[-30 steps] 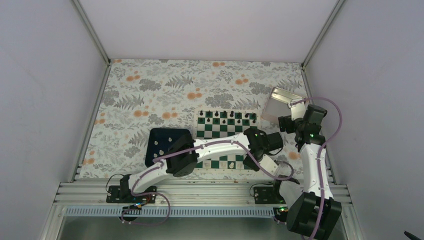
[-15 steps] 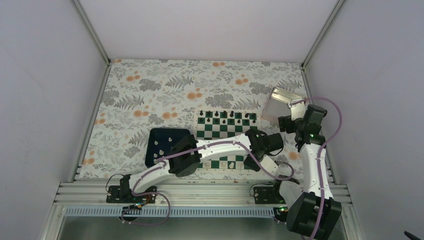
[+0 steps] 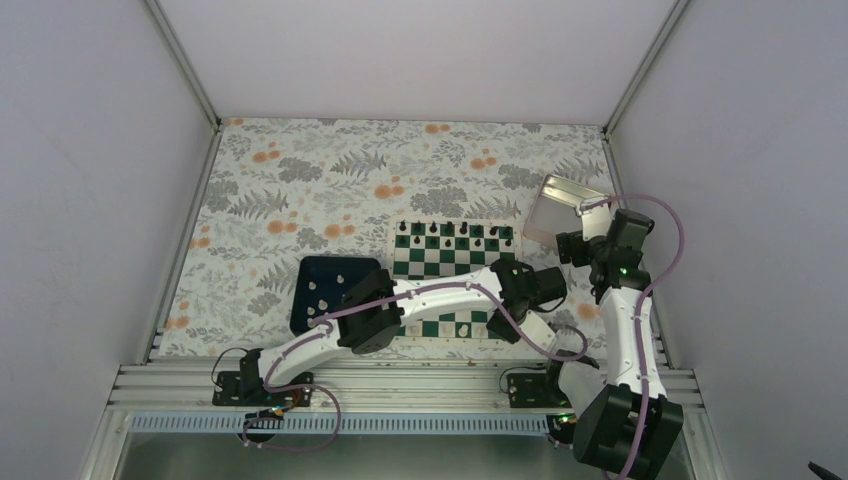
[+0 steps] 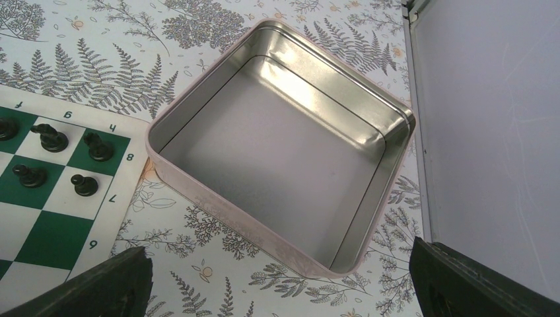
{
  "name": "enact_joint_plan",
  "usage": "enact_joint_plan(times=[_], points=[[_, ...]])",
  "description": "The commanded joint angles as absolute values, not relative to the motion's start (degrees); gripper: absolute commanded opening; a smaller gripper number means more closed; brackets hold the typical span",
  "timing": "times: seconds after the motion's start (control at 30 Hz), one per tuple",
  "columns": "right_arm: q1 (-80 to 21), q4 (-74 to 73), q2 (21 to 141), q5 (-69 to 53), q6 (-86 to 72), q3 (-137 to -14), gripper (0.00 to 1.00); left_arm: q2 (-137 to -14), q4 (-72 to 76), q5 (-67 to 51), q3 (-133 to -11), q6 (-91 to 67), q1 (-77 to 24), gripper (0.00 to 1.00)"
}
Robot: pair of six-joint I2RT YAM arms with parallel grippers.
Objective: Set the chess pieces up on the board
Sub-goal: Place the chess piece on the chessboard.
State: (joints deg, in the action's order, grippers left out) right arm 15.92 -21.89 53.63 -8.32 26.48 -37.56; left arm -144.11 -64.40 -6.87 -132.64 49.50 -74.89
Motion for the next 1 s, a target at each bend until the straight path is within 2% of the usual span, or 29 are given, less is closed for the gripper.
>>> enact_joint_plan(times=[0.0, 0.13, 0.33, 0.5, 0.73, 0.97], points=[[16.85, -21.38, 52.78, -9.27, 26.45, -37.91, 1.0, -146.42, -65.09, -6.53, -134.64, 50.21, -74.97, 0.19], [16.81, -21.4, 52.86, -9.49, 26.54, -37.96, 1.0, -145.7, -64.47, -5.23, -134.42, 50.03, -74.91, 0.29], [16.81, -21.62, 52.74, -9.76, 26.59, -37.92, 1.0, -141.02, -64.94, -2.35, -134.27, 49.25, -75.29, 0.31], [16.81, -21.62, 52.77, -9.85, 26.72, -37.82, 1.0, -130.76, -66.98, -0.01, -131.49, 47.91, -76.09, 0.31], [16.86, -21.71, 52.69, -10.07, 26.81, -37.88, 1.0, -108.77, -62.28, 4.82, -105.55, 45.27, -72.39, 0.46], [16.87, -21.9, 52.98, -10.35, 26.88, -37.89, 1.0, -90.01, -55.68, 4.15, -75.42, 42.58, -55.02, 0.44]])
